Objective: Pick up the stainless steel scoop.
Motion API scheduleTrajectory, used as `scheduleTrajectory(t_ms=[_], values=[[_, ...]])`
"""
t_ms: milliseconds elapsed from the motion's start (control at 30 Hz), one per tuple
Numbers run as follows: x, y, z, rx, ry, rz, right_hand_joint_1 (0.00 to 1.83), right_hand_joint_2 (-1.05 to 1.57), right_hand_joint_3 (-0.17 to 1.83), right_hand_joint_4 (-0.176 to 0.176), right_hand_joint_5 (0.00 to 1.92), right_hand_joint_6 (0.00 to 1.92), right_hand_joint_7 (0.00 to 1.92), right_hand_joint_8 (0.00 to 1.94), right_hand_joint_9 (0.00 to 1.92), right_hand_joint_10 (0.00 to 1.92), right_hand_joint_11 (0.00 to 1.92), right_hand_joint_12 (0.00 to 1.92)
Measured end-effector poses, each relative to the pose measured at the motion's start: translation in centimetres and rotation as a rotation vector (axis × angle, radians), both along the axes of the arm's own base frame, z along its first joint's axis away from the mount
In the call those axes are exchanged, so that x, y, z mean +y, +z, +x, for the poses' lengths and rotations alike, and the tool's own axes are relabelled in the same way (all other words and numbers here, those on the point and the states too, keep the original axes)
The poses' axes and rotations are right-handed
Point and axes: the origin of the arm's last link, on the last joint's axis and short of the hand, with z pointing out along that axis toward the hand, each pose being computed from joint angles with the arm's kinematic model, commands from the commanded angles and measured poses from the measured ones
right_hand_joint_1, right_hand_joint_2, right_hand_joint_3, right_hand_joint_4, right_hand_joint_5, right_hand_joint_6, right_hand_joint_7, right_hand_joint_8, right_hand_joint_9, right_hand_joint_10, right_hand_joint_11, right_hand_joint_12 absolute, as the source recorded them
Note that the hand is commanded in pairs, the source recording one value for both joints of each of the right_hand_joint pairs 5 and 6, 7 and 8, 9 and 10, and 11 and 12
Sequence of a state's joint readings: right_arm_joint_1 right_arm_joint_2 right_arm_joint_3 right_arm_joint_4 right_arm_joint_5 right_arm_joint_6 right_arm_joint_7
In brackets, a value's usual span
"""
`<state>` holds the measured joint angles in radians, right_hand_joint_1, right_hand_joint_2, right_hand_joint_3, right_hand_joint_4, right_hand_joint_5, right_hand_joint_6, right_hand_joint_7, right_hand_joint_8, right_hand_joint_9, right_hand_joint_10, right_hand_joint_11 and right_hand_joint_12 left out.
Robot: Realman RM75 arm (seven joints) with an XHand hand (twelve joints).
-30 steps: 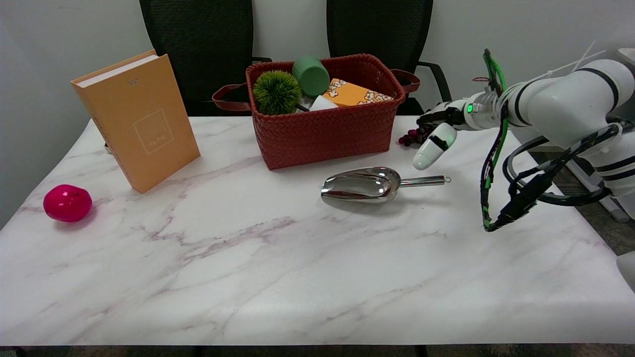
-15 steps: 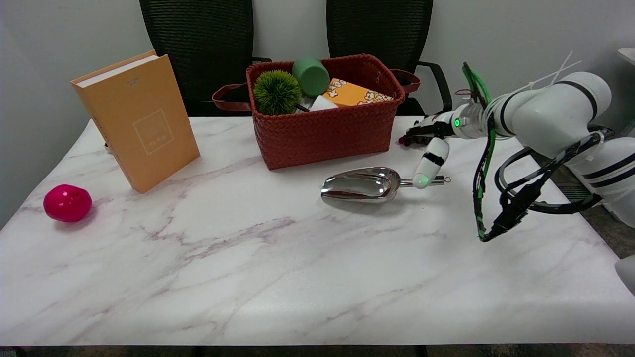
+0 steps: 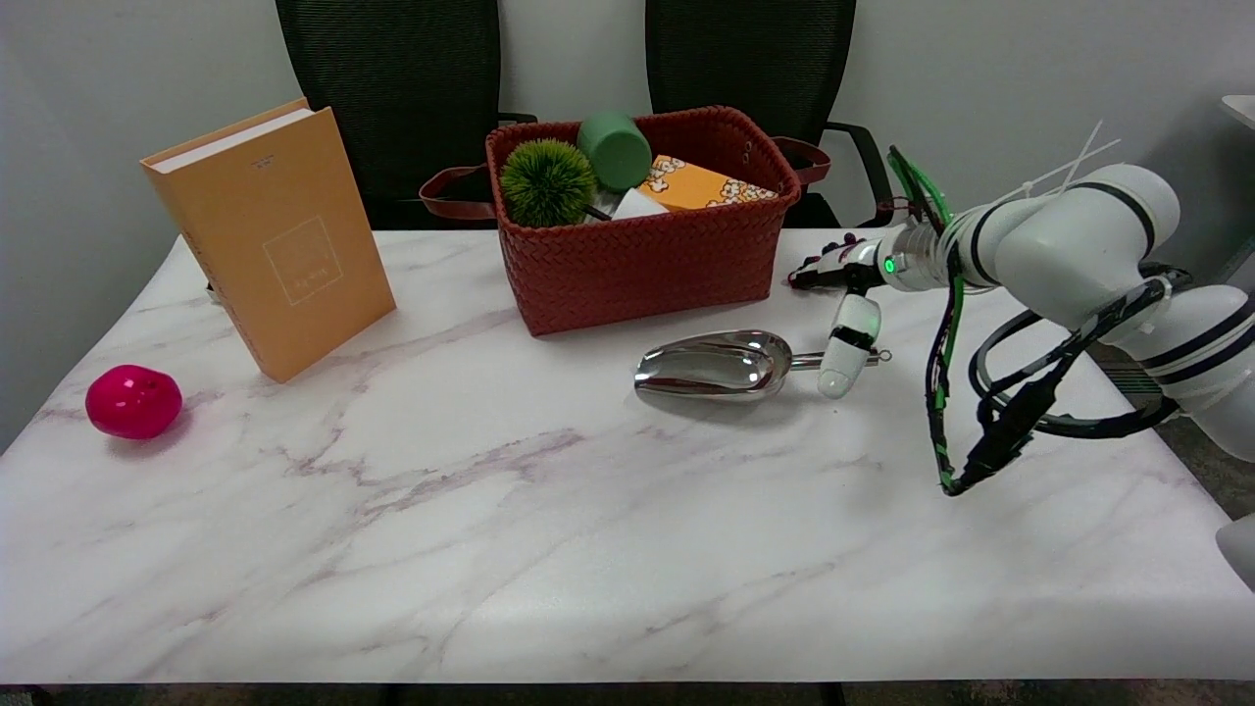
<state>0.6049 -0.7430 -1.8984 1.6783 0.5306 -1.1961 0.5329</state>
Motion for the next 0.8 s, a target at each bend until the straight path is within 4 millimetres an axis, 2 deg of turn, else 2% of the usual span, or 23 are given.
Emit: scheduleTrajectory(t_ms=[800], values=[[0.0,1.2,-2.1,0.073,-0.059,-0.005,1.02,-0.70,0.55,0.000,0.02,0.02,0.00,0.00,0.00,0.00,0.00,0.00]])
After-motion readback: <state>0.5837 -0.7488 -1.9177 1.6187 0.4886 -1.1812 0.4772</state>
